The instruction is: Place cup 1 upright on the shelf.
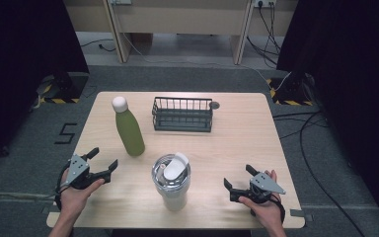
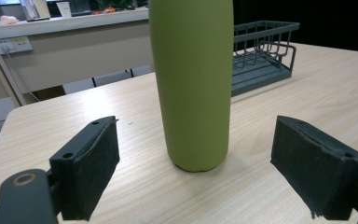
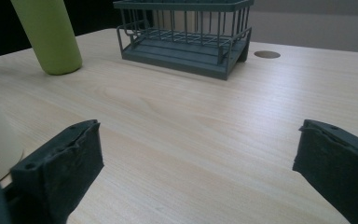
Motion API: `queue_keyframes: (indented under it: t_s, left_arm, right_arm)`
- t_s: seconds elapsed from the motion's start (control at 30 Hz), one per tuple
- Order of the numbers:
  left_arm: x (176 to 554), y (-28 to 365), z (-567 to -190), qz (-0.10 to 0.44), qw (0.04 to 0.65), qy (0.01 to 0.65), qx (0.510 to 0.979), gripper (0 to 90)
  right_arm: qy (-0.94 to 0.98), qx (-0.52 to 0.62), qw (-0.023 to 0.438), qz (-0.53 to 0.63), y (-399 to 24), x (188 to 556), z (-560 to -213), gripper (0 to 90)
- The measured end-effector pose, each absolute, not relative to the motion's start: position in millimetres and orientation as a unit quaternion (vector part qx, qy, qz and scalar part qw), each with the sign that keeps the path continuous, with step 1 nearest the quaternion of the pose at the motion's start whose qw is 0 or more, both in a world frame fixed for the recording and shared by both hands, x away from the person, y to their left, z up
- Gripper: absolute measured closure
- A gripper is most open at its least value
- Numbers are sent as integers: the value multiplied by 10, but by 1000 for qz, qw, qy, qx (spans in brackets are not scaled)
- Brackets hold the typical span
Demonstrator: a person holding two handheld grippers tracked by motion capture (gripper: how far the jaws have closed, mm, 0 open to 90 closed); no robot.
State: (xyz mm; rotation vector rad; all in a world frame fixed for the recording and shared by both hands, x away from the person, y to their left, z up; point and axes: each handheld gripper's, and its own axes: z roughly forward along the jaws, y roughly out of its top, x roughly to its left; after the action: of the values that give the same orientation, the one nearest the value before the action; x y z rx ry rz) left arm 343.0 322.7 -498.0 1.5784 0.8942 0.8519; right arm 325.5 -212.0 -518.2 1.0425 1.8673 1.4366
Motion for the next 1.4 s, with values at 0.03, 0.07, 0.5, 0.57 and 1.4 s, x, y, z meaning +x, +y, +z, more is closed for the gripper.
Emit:
queue_keyframes:
  t_s: [0.03, 0.07, 0.5, 0.57, 1.4]
  left_arm:
    - [3430, 3227, -4981, 357, 541, 377, 662, 145]
    - [3430, 3227, -4981, 357, 541, 377, 662, 145]
    - [3420, 3228, -4999, 347, 546, 382, 660, 146]
    - [3427, 3222, -4998, 347, 544, 382, 662, 146]
    - [3447, 3202, -4985, 347, 546, 382, 660, 146]
  right_arm:
    - [695, 389, 279, 537, -2119, 3251, -5180, 2]
    - [694, 388, 281, 538, -2118, 3248, -5178, 2]
    - [711, 333, 248, 568, -1916, 3110, -5068, 2]
    - [718, 313, 238, 574, -1805, 3067, -5028, 2]
    - [750, 238, 177, 592, -1037, 2810, -5002, 0]
